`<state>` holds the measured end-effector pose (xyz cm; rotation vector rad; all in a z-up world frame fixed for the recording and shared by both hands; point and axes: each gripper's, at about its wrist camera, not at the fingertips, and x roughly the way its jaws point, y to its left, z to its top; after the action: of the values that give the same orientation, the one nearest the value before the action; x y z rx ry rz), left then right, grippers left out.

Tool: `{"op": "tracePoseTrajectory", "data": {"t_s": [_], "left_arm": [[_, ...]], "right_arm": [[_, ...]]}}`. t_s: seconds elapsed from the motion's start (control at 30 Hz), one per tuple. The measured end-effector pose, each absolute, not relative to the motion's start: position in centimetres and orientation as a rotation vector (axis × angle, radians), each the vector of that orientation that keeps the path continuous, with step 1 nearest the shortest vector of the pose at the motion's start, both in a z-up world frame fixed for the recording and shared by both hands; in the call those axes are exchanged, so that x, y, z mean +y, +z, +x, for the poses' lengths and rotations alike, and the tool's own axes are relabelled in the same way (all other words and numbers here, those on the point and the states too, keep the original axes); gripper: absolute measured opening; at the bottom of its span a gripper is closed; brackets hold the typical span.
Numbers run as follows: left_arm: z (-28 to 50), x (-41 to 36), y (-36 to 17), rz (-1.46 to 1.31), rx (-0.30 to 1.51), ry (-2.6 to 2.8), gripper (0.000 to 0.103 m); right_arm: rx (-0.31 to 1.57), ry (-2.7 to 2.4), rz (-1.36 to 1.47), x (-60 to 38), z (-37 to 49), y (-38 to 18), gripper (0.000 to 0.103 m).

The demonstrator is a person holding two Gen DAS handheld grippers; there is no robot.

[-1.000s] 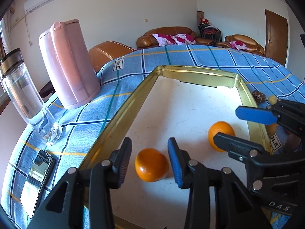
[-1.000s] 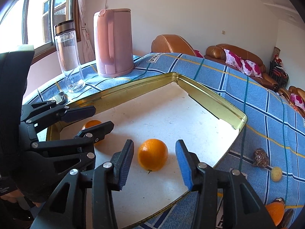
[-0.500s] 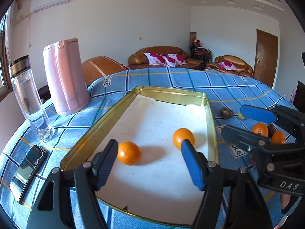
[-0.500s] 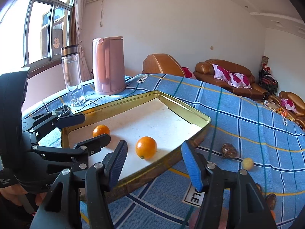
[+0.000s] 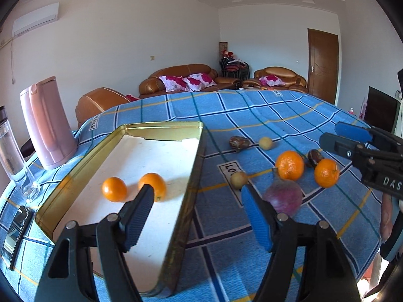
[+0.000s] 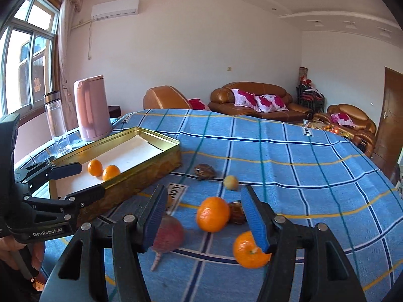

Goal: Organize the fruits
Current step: 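Withdraw both tools from the tray back toward the remaining fruits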

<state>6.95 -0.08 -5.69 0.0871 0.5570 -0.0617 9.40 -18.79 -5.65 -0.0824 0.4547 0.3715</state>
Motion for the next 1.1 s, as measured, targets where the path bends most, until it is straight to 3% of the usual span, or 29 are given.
{"op": "tracePoseTrajectory", "data": {"t_s": [0.4, 0.8, 1.1], "left_arm": [[8.6, -5.4, -6.9, 0.126, 0.606, -0.152, 0.074], [8.8, -7.5, -6.9, 0.150, 0.615, -0.204, 0.074], [10.7, -7.6, -8.4, 0.114, 0.719, -0.259, 0.074]], "right_arm": [[0.566, 0.219, 0.032, -26.9, 12.9, -8.2, 0.062], [0.666, 0.248, 0.039, -27.4, 14.6, -9.5, 0.061], [0.799, 0.360, 0.112, -27.1, 17.7, -10.8, 0.053]]}}
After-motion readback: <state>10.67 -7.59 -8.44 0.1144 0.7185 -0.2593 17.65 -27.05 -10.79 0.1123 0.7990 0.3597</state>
